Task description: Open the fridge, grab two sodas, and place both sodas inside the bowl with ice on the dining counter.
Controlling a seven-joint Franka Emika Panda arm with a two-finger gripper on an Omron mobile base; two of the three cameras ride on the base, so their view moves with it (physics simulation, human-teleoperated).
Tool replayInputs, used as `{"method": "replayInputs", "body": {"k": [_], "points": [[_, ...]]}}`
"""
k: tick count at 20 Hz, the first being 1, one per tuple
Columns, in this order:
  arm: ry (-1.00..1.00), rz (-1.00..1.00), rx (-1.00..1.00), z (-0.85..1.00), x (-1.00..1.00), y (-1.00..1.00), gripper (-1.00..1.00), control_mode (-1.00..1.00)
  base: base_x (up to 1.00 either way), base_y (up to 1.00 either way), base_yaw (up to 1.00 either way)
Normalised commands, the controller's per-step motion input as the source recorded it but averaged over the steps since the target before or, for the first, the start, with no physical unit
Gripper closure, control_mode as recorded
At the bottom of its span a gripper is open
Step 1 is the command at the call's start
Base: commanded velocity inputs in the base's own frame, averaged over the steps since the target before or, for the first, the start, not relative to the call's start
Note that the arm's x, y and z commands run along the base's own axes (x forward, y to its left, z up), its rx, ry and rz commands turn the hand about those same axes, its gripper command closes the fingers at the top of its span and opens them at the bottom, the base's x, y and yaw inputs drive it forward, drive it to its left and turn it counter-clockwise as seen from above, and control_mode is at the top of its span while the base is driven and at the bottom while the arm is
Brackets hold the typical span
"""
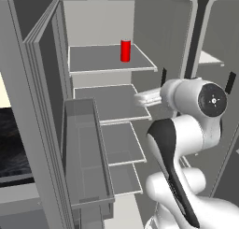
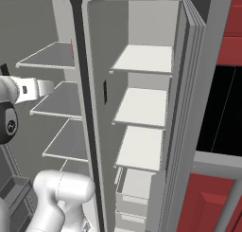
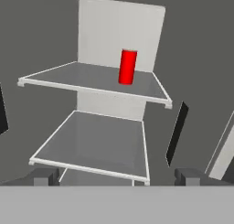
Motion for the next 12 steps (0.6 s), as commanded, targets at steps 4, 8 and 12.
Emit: {"method": "replayInputs", "body": {"k": [4,8,12], "points": [[-0.26,0.00,0.00,0.23,0.09,0.00,-1.00,-1.00,0.00,0.00,0.00],[-0.21,0.00,0.00,0.16,0.12,0.00,-1.00,-1.00,0.00,0.00,0.00],[-0.19,0.00,0.00,0.12,0.19,-0.03,-1.00,-1.00,0.00,0.00,0.00]]}}
